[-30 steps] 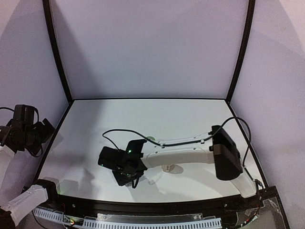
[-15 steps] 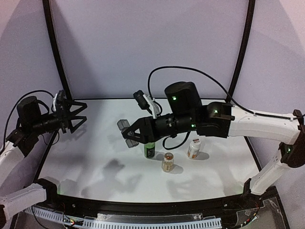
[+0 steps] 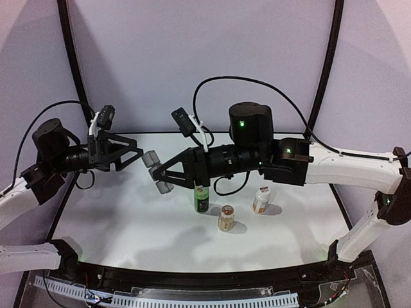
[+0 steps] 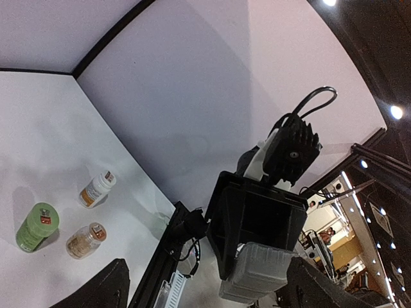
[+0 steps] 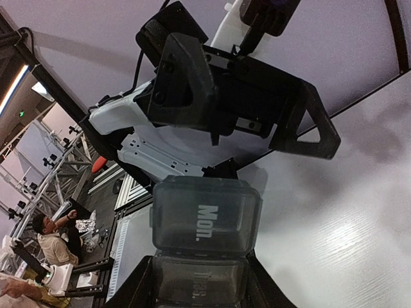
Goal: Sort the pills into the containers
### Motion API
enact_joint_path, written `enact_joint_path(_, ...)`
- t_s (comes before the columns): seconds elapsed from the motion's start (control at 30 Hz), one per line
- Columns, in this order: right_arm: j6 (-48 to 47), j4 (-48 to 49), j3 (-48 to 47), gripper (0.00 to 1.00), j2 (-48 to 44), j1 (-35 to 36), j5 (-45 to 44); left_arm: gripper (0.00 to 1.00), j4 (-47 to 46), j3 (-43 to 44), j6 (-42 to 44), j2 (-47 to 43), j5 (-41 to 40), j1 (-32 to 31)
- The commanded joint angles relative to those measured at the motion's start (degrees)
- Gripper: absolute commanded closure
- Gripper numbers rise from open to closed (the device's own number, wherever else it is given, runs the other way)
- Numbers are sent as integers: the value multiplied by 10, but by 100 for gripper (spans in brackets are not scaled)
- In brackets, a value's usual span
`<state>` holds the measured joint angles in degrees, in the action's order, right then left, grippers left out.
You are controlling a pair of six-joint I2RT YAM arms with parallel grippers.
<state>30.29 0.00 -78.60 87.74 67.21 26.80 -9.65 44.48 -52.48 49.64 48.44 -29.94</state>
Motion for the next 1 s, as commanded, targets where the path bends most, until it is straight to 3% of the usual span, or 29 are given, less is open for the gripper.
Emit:
enact_joint_path(0.0,3,51,-21,59,29,-13,20,16,-33,24,6,10,18,-23)
enact_joint_path(0.27,51,97,-14,59,40,-35,14,22,-29,23,22,15,11,-45)
enact_joint_path(0.6,88,117,-36,59,71,-39,67,27,-14,40,36,28,-7,-46)
enact_joint_path(0.83,93,118,-34,59,71,-40,61,43,-21,39,32,32,-8,-46)
enact_joint_path(0.97,102,127,-28,59,68,-40,45,44,-23,32,32,26,-7,-46)
